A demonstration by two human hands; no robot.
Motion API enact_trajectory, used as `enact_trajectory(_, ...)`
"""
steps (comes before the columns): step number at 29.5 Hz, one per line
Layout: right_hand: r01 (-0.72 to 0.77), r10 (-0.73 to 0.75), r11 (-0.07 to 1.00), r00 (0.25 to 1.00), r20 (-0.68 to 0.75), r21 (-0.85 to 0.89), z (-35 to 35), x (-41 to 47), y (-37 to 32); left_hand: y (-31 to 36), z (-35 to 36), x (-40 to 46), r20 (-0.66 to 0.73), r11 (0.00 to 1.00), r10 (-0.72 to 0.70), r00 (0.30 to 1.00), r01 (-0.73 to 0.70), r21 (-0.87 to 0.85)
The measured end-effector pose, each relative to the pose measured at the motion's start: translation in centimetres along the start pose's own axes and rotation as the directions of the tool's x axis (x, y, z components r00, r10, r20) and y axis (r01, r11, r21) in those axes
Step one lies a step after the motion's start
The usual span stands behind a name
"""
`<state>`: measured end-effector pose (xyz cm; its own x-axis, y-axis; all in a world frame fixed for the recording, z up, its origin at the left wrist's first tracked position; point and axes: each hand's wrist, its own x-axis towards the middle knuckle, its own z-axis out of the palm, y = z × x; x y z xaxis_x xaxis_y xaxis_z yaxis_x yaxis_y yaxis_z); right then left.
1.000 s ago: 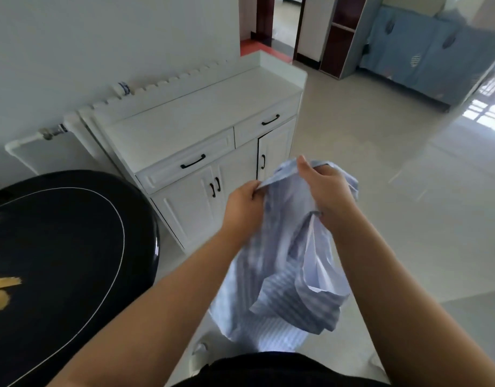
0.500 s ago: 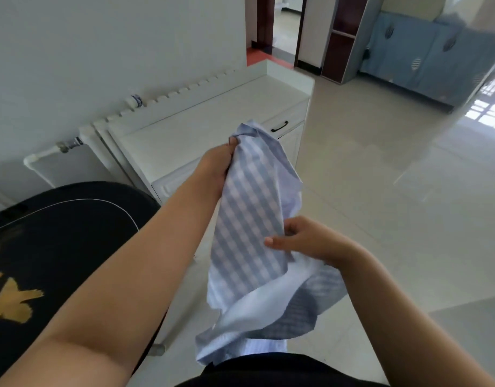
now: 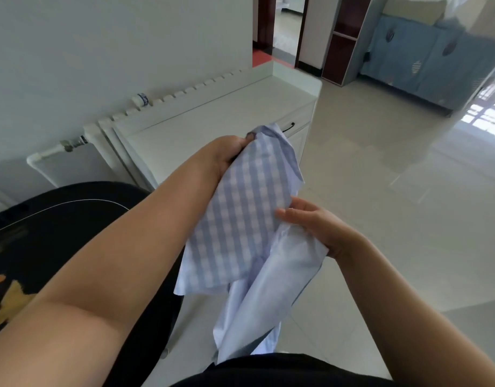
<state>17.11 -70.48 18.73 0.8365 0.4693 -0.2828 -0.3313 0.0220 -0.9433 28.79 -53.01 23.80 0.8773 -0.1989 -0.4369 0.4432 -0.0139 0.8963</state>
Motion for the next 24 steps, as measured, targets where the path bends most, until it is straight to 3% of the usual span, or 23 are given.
enact_trajectory(3, -0.067, 0.061, 0.995, 0.994, -0.094, -0.069, 0.6, 0.5, -1.0, -0.1, -1.0, 0.2, -0.012, 0.998, -0.014, 1.0, 0.014, -0.061)
enact_trajectory(4, -0.056, 0.049, 0.998, 0.988, -0.147, -0.042, 1.0, 0.7, -1.4, -0.4, -1.1, 0.2, -0.05, 1.0, 0.026, 0.998, -0.026, -0.007)
enact_trajectory(5, -0.025, 0.025, 1.0, 0.979, -0.202, 0.007, 1.5, 1.0, -1.8, -0.8, -1.1, 0.0, -0.091, 0.989, 0.096, 0.991, -0.084, 0.118)
enact_trajectory(7, 0.033, 0.003, 0.994, 0.942, -0.337, 0.102, 2.4, 1.8, -2.4, -2.2, -1.0, -1.4, -0.14, 0.859, 0.297, 0.945, -0.2, 0.471)
enact_trajectory(8, 0.06, 0.004, 0.988, 0.915, -0.404, 0.145, 2.7, 2.2, -2.6, -3.2, -0.9, -2.5, -0.107, 0.781, 0.391, 0.914, -0.268, 0.564)
enact_trajectory(10, 0.128, 0.005, 0.964, 0.868, -0.497, 0.234, 3.0, 3.1, -2.9, -5.7, -0.7, -5.0, 0.035, 0.714, 0.462, 0.886, -0.395, 0.578)
enact_trajectory(12, 0.179, -0.003, 0.942, 0.851, -0.526, 0.285, 3.3, 3.5, -3.3, -8.2, -0.5, -7.5, 0.223, 0.669, 0.431, 0.875, -0.475, 0.572)
enact_trajectory(14, 0.194, -0.013, 0.941, 0.839, -0.543, 0.279, 3.7, 4.0, -3.5, -10.0, -0.2, -8.6, 0.297, 0.644, 0.433, 0.851, -0.523, 0.558)
enact_trajectory(19, 0.194, -0.056, 0.953, 0.866, -0.497, 0.232, 4.5, 4.9, -3.6, -10.3, 0.1, -8.8, -0.071, 0.669, 0.644, 0.761, -0.517, 0.533)
enact_trajectory(24, 0.217, -0.168, 0.948, 0.963, -0.211, 0.232, 3.6, 4.3, -3.8, -8.6, -1.8, -8.4, -0.253, 0.763, 0.617, 0.746, -0.488, 0.424)
